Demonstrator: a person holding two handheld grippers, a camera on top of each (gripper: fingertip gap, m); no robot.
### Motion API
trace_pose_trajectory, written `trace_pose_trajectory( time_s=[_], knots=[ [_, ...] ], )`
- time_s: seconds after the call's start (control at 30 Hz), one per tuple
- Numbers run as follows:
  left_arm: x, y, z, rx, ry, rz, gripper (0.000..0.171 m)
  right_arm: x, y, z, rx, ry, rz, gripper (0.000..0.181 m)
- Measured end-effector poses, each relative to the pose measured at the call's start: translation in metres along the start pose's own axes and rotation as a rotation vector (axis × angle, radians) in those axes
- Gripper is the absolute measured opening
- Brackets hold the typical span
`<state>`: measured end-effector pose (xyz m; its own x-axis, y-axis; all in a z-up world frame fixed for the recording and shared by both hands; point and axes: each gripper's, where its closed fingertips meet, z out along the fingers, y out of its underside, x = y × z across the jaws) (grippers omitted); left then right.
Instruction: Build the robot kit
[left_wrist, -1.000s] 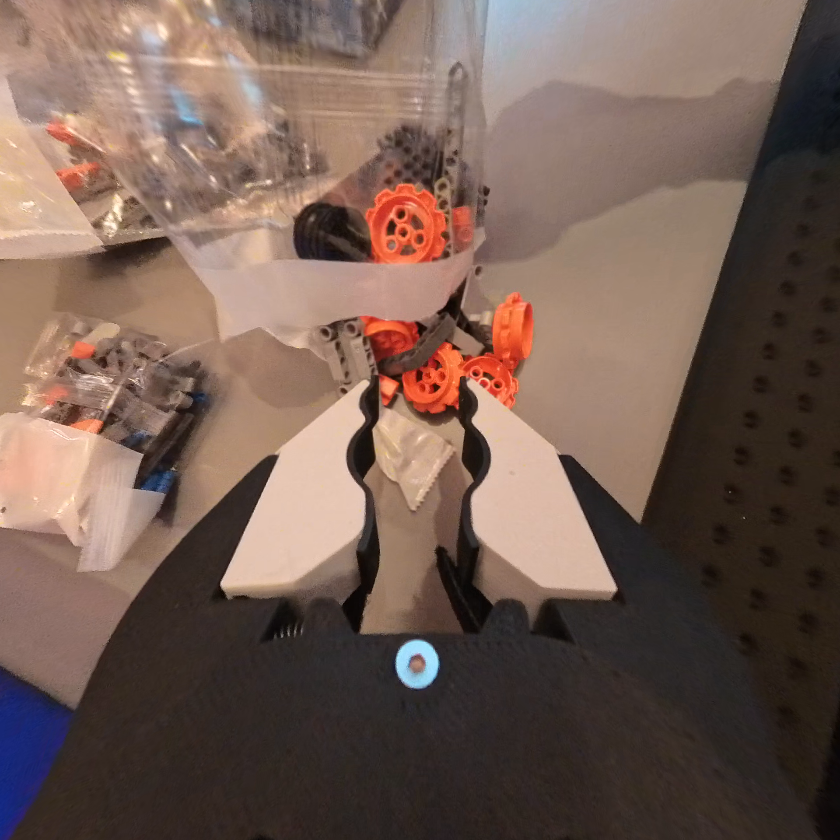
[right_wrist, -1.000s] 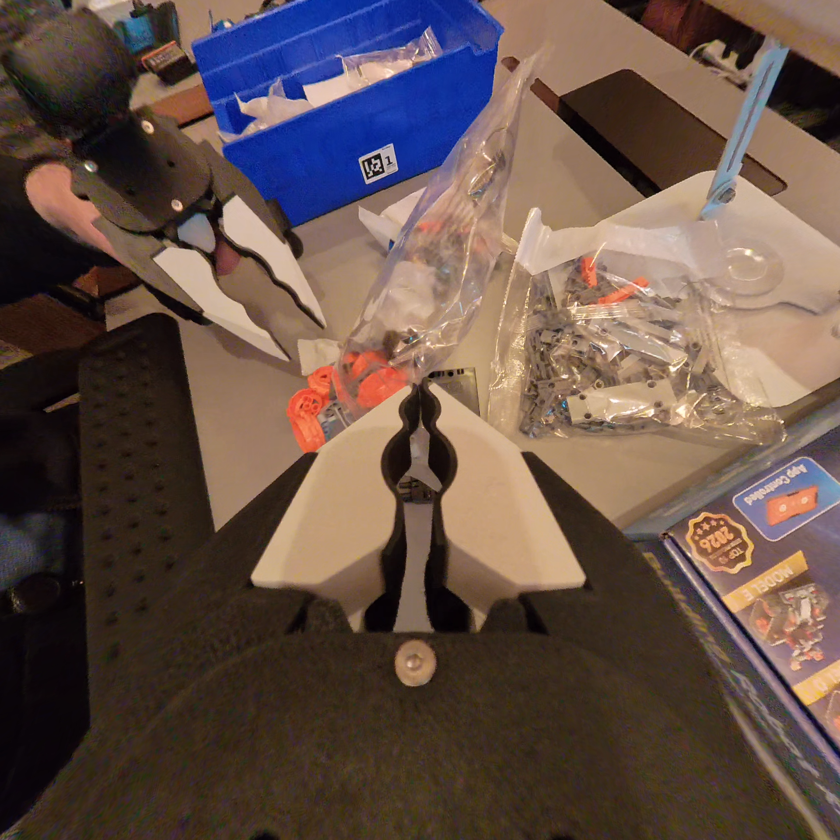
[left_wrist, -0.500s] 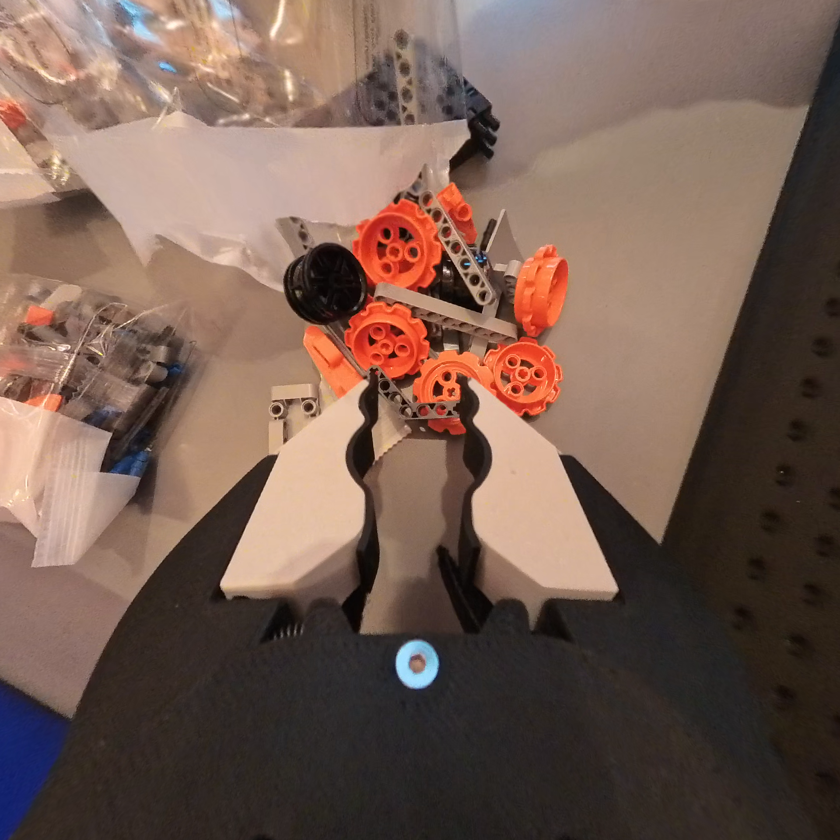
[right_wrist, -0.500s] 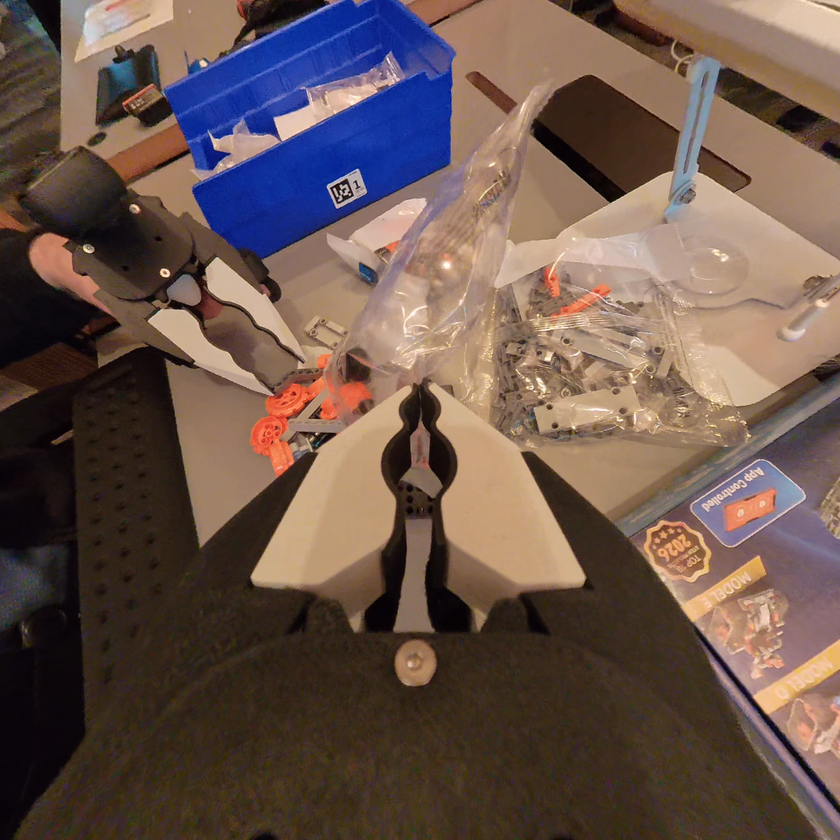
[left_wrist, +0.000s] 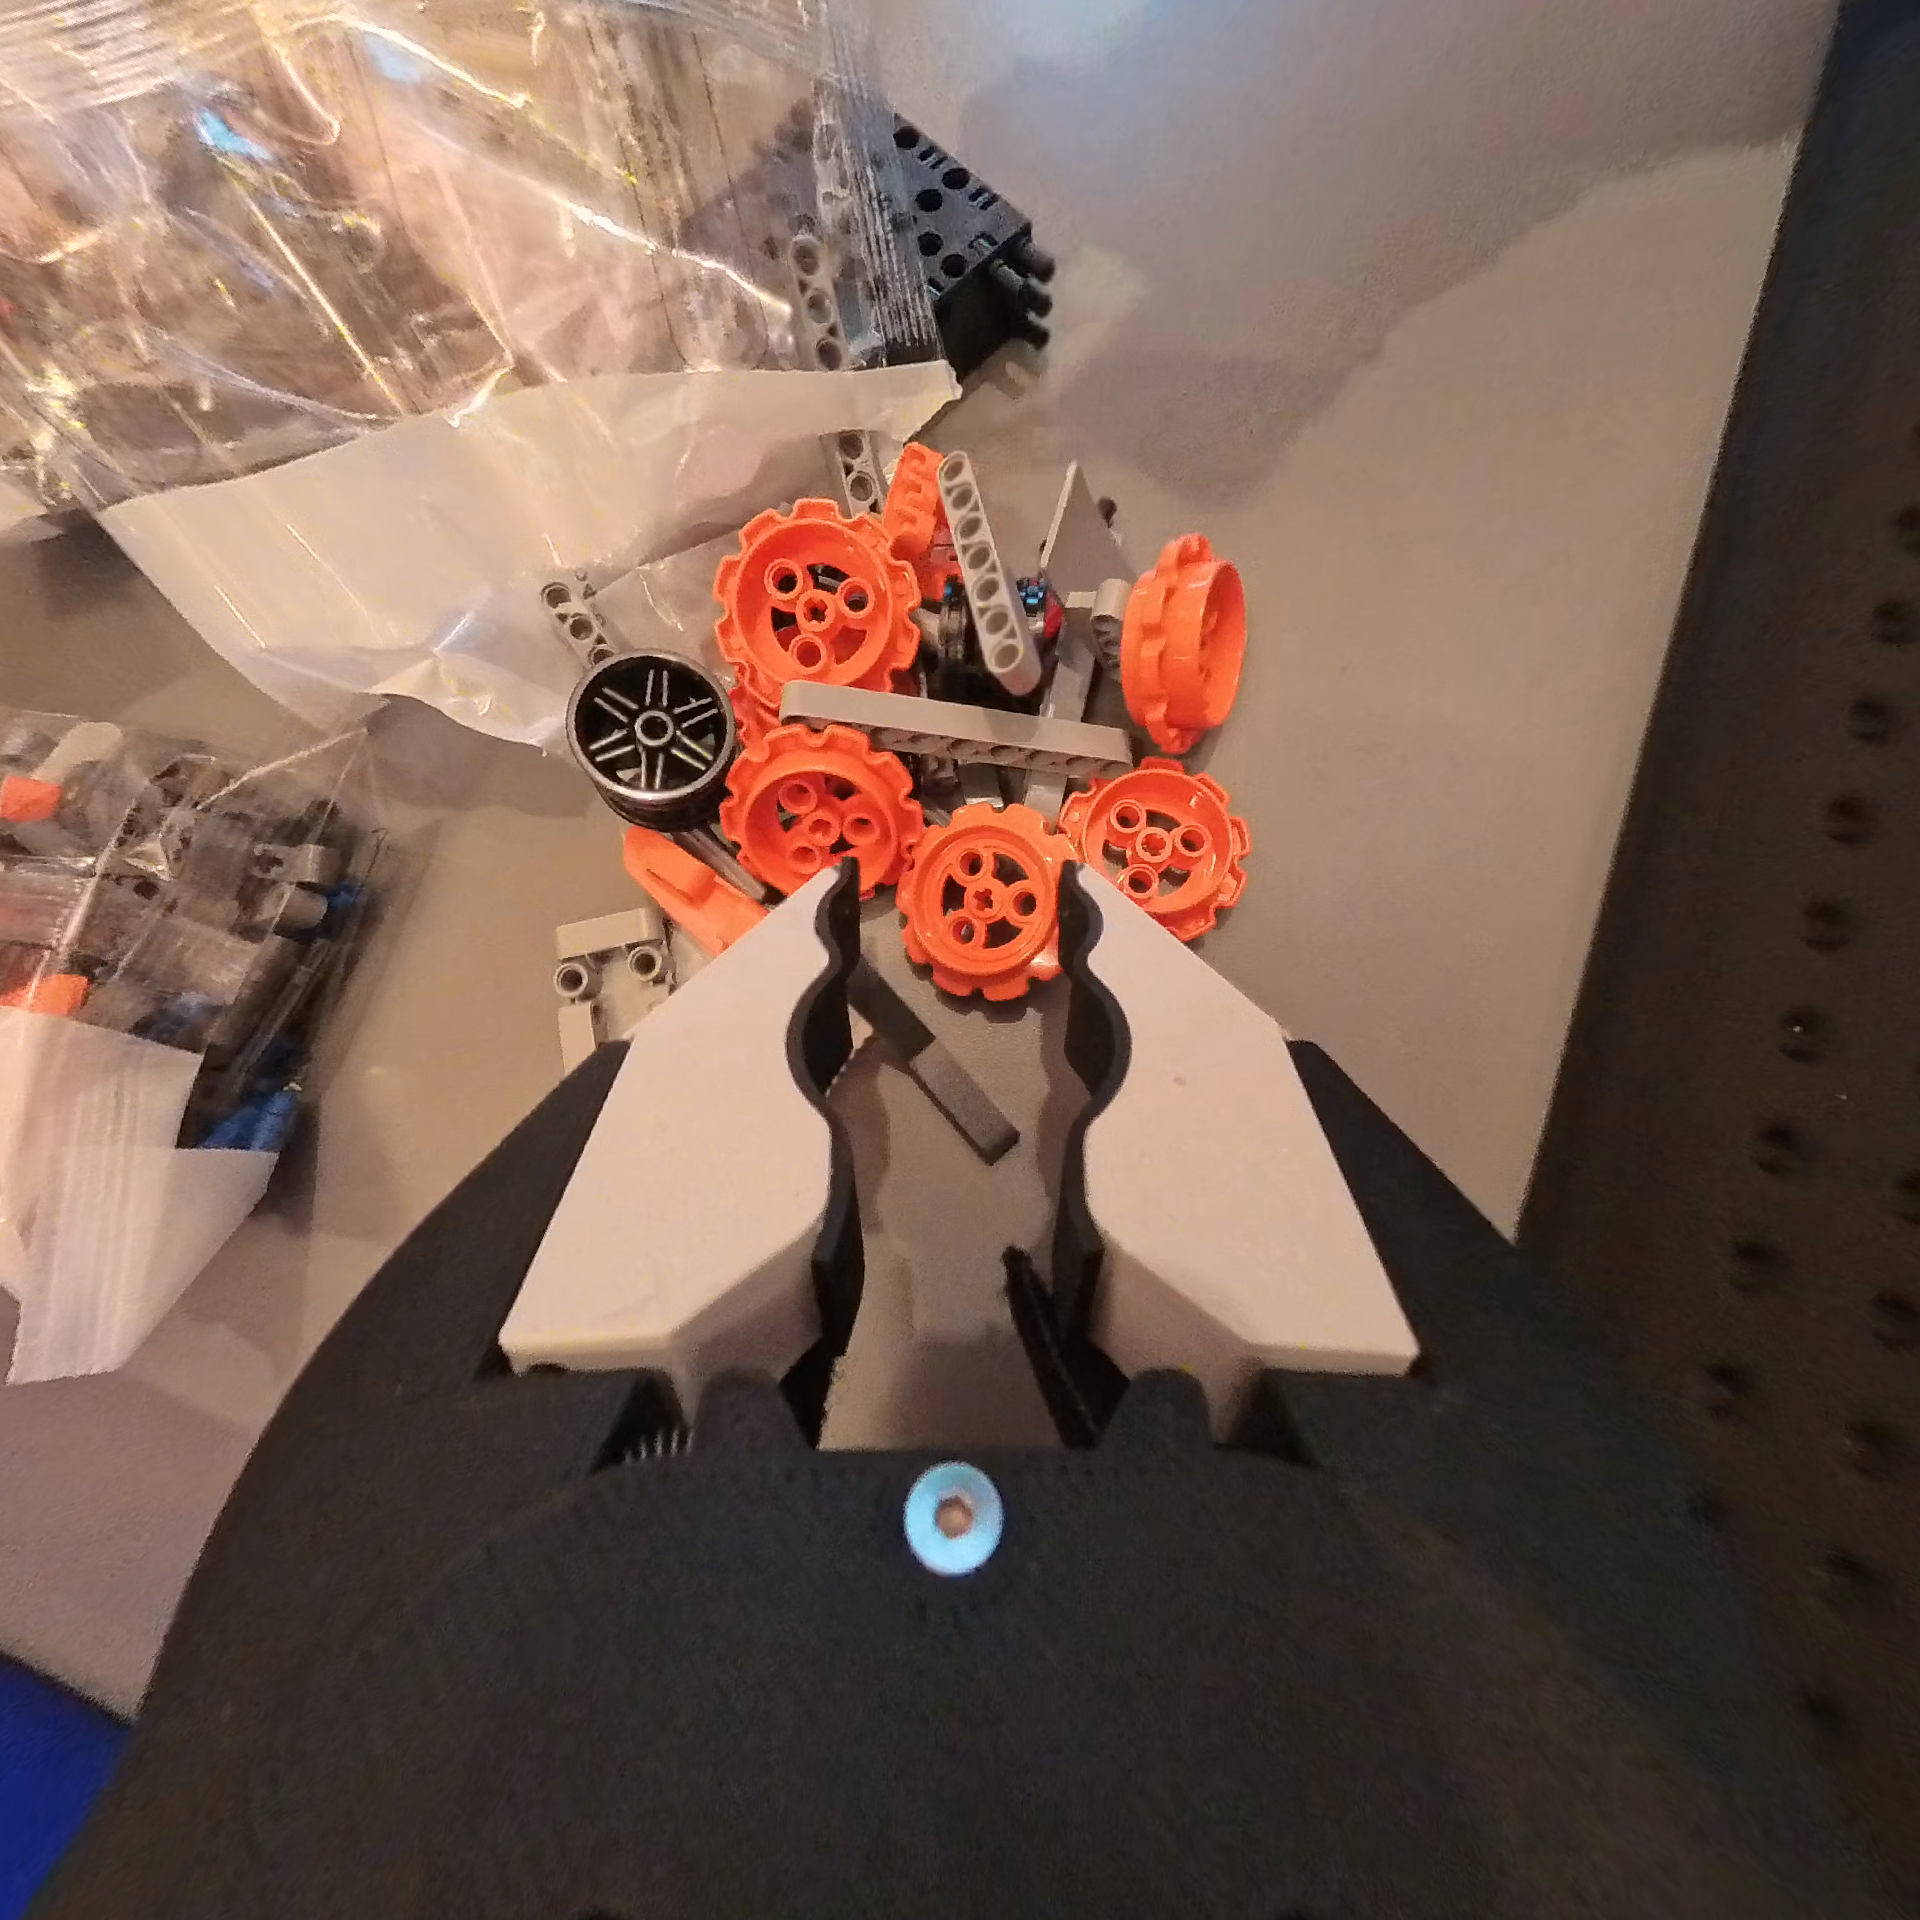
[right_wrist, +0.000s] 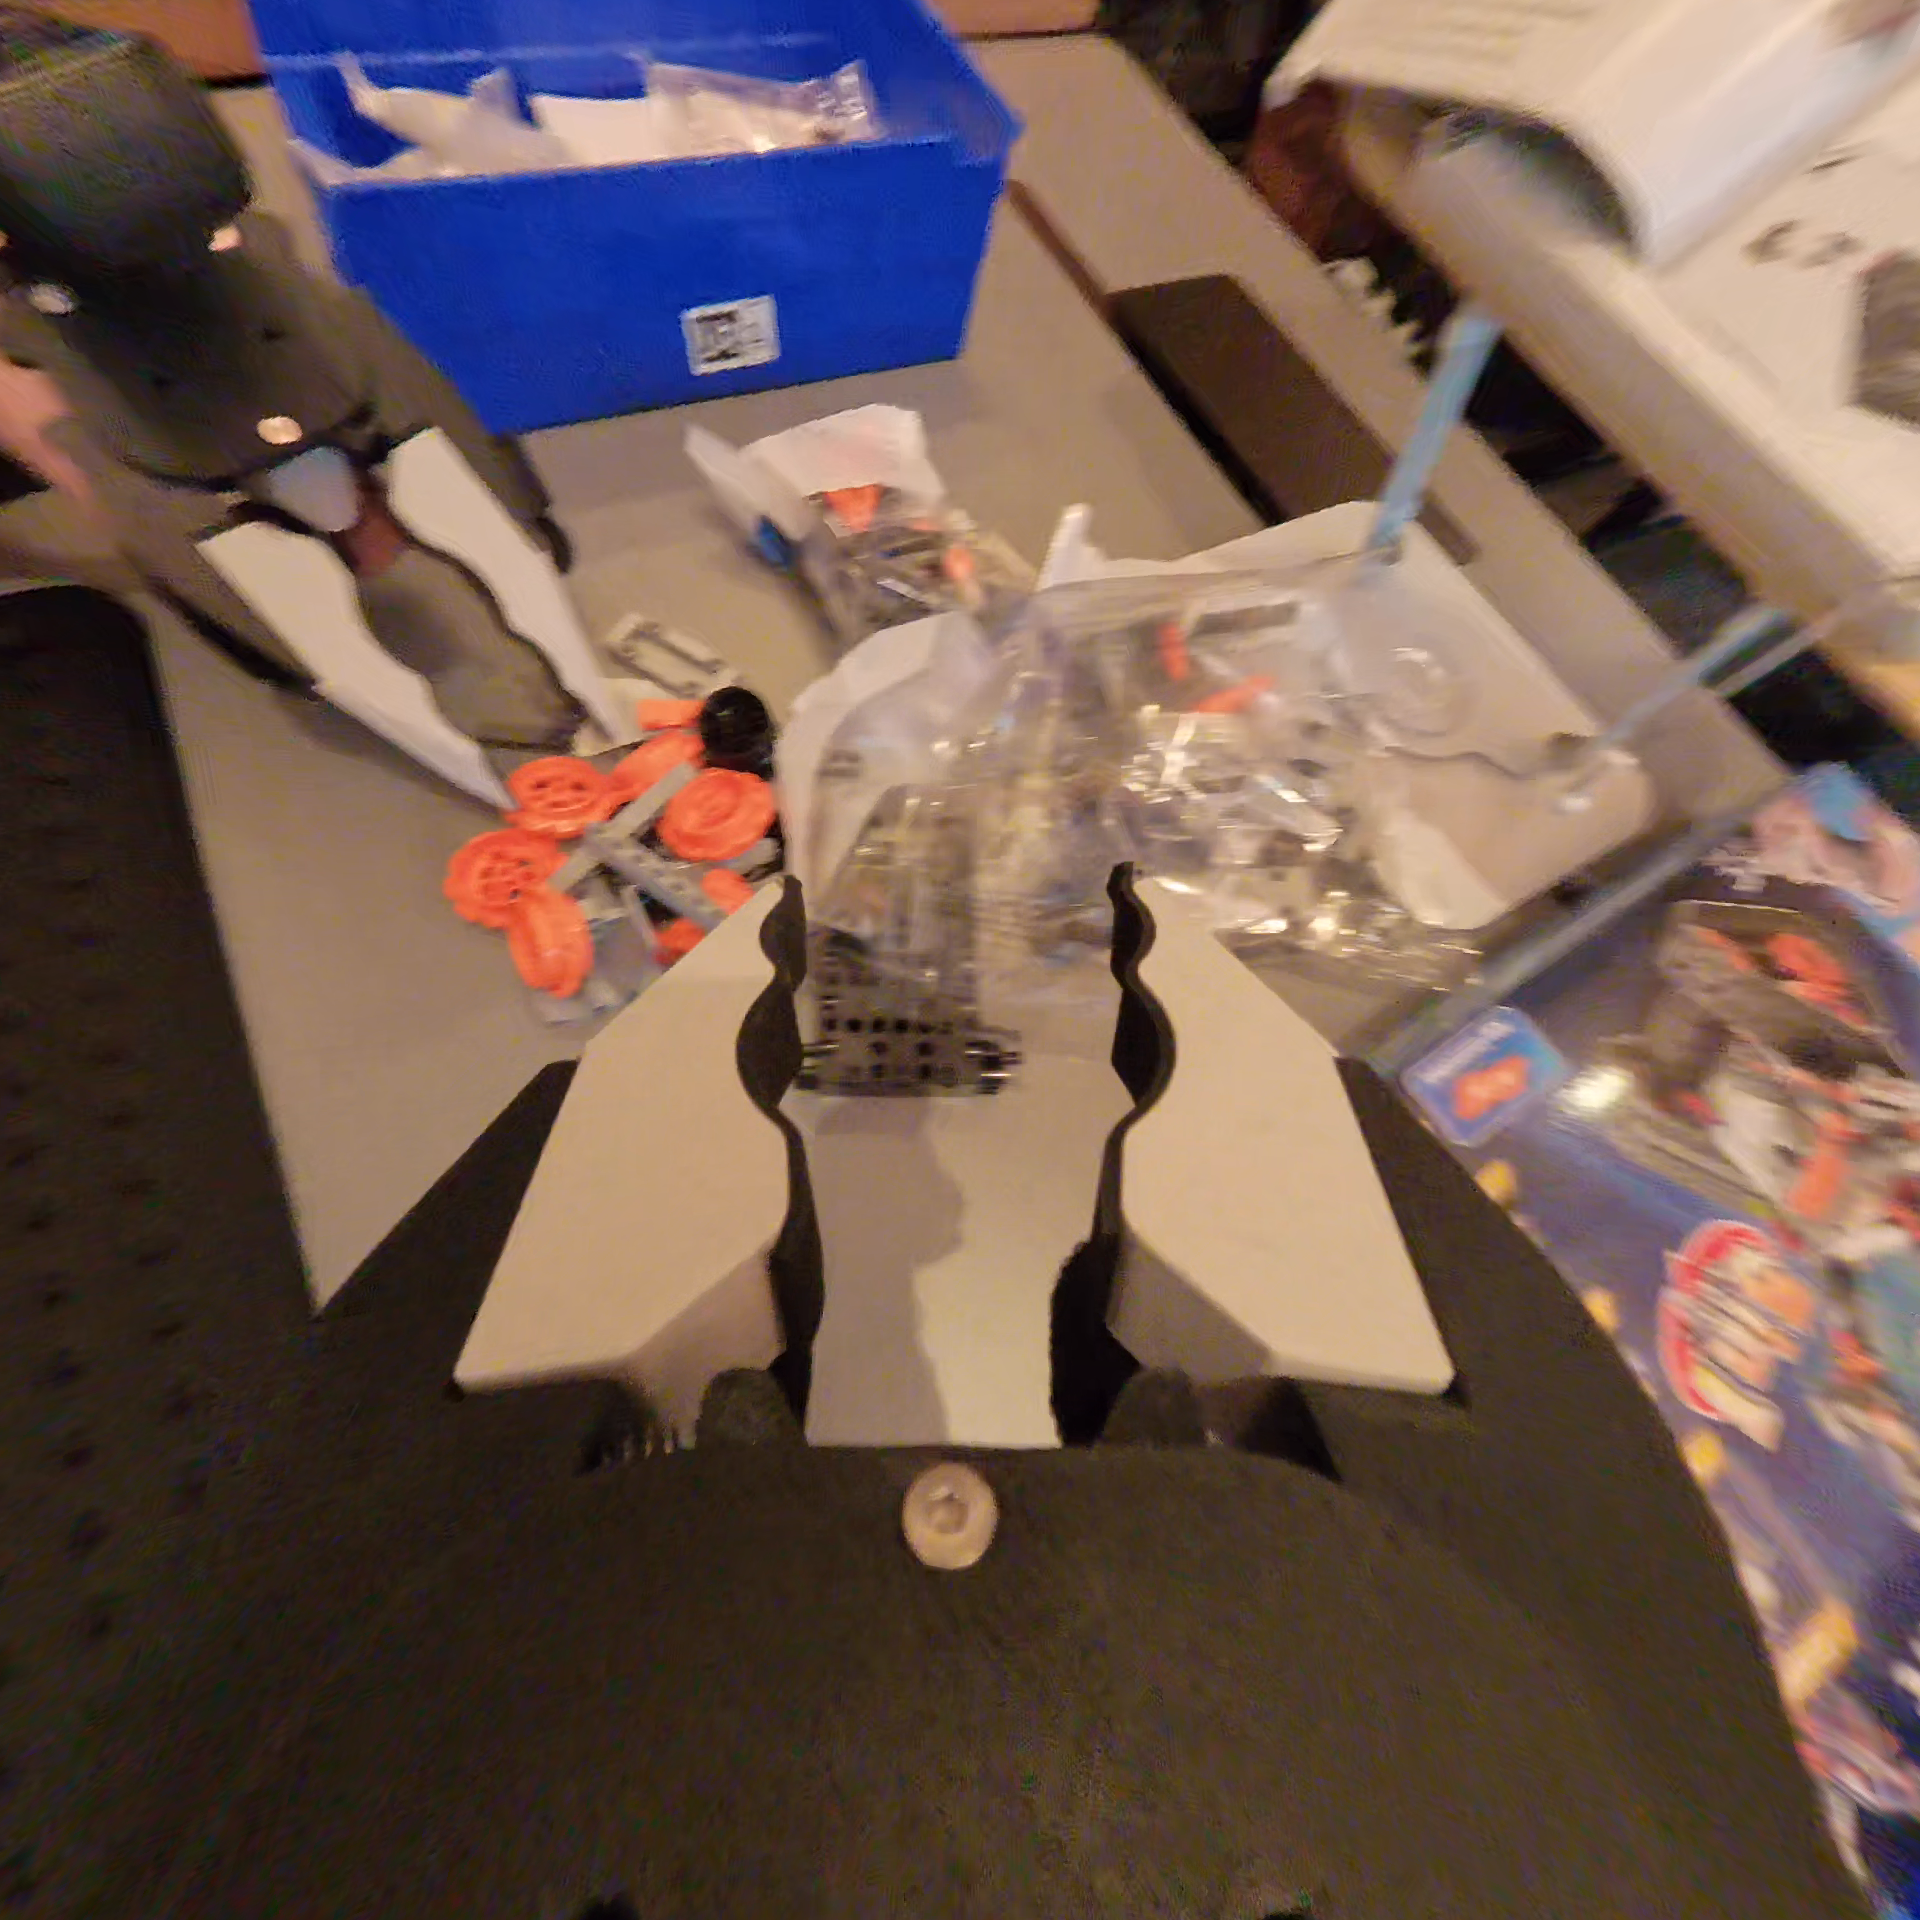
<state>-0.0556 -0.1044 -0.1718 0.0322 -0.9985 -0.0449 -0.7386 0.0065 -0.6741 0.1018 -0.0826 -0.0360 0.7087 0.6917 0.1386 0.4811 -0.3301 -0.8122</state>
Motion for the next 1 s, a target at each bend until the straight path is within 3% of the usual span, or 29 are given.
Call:
trace_pose_trajectory(
  time_s=[0.13,0.27,0.4,0.5,0.67,0.87,1.0],
  knots=[
    [-0.008,-0.001,0.0,-0.001,-0.041,-0.011,0.044,-0.068,0.03,0.044,-0.104,-0.25,0.002,0.053],
    [-0.025,-0.004,-0.005,0.012,-0.11,-0.042,0.042,-0.096,0.059,0.087,-0.206,-0.344,0.011,0.05],
    [-0.022,-0.01,-0.006,0.04,-0.091,-0.001,0.042,-0.115,0.075,0.107,-0.254,-0.406,-0.009,0.043],
    [-0.011,-0.015,0.0,0.037,-0.059,0.055,0.041,-0.13,0.077,0.11,-0.246,-0.46,-0.036,0.016],
    [-0.018,0.005,0.01,-0.07,-0.085,0.06,0.035,-0.134,0.082,0.101,-0.266,-0.499,-0.064,0.011],
    [-0.029,0.014,-0.002,-0.088,-0.138,0.052,0.034,-0.133,0.097,0.083,-0.326,-0.561,-0.06,0.03],
    [-0.015,-0.011,-0.006,0.005,-0.095,0.079,0.034,-0.121,0.084,0.078,-0.257,-0.534,-0.025,0.032]
  ],
)
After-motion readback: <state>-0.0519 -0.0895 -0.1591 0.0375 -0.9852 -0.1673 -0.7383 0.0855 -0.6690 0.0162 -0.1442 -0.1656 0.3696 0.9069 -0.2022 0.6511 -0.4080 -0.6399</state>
